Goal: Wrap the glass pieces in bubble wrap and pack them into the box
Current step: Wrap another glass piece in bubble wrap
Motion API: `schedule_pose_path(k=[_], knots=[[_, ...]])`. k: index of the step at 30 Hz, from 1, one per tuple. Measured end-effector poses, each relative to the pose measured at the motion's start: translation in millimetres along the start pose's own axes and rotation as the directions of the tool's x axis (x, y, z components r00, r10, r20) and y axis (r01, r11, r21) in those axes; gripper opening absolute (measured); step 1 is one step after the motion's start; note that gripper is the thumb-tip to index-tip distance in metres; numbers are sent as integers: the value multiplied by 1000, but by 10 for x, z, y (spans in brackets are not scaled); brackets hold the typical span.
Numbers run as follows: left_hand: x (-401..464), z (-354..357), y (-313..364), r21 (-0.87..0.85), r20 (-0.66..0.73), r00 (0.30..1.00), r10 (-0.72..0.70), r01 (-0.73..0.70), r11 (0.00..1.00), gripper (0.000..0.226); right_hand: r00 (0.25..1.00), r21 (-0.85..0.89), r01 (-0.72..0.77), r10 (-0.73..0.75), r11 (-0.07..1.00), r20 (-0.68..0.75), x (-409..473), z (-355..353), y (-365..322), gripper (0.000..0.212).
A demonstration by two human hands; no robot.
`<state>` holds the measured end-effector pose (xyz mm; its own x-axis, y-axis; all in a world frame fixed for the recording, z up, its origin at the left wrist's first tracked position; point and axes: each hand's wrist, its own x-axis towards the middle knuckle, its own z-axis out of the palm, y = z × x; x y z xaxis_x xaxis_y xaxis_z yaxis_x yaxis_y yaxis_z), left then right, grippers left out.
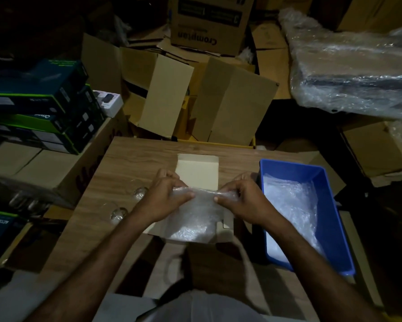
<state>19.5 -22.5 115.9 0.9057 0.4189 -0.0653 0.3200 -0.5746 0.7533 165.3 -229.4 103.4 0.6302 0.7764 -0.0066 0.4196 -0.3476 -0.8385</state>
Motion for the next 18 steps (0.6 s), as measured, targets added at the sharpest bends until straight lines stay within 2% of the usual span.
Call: schedule_pose_path(k=[1,2,4,5,7,8,10,13,14,16,18], knots=[[20,-21,-18,5,15,1000,6,-6,1000,21,1000,17,-3,2,1000,21,13,-32,4,7],[37,-46,-35,-58,44,999,-6,9,998,21,998,70,-39,36,997,45,18,-73,6,13],[43,-74,-28,-342,104,993,-51,84,936,25,990,304,-121,94,945,102,16,-141,-7,22],[41,-58,-24,-444,108,992,-62,104,890,29,991,419,-115,77,901,106,14,-140,-17,20],[28,29,-1,-542,73,994,-77,104,834,27,995,542,-78,99,837,-10,20,-51,-35,14],[29,82,10,-569,33,994,-100,101,816,23,984,568,-100,166,817,-65,31,8,-50,11],[45,165,5,-595,-67,984,-163,91,799,26,954,596,-165,280,786,-106,24,102,-44,43],[47,213,-38,-569,-184,973,-142,13,823,33,980,625,-141,197,768,-21,-57,140,58,69],[50,219,-70,-539,-207,972,-114,-17,842,30,988,604,-114,155,789,-16,-82,143,76,69],[45,194,-116,-487,-180,980,-84,-15,873,20,996,511,-28,64,859,-54,-88,138,86,52],[22,127,-153,-559,-26,996,-90,60,827,23,998,471,9,22,882,-59,-61,126,82,41]])
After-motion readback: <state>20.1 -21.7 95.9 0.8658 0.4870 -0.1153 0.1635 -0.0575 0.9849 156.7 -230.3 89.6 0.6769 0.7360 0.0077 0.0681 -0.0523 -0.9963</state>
